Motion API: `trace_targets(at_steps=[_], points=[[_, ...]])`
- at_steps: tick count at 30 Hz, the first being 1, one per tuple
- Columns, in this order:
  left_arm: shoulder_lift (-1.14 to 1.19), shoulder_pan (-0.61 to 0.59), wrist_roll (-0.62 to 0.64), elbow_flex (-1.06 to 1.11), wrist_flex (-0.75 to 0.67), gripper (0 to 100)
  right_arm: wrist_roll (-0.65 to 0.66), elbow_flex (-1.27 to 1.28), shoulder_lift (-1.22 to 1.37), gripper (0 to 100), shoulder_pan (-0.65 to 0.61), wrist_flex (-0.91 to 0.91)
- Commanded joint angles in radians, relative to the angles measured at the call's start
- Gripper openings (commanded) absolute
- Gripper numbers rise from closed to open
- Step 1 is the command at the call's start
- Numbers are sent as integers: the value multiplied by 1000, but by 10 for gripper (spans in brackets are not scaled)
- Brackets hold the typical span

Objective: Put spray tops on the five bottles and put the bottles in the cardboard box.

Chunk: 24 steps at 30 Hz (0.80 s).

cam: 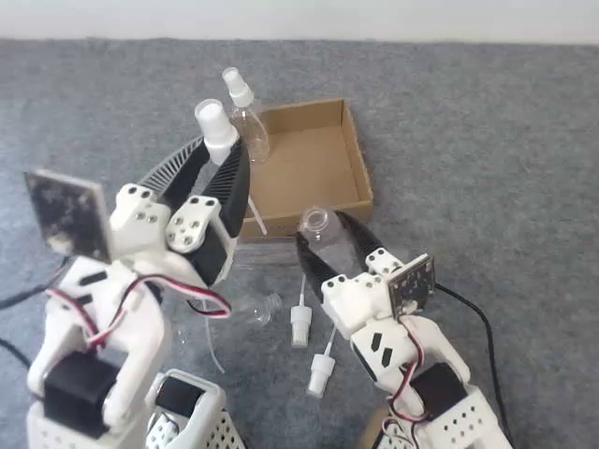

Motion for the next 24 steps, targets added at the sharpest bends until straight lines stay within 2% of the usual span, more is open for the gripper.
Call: trace_targets(at_steps=[1,7,24], points=[[-94,-3,41,50,-91,12,14,20,-15,35,-50,-28],[-190,3,41,127,-147,12,14,21,-5,34,-120,-27],[-273,6,41,231,-146,12,12,21,-4,34,-180,-38]])
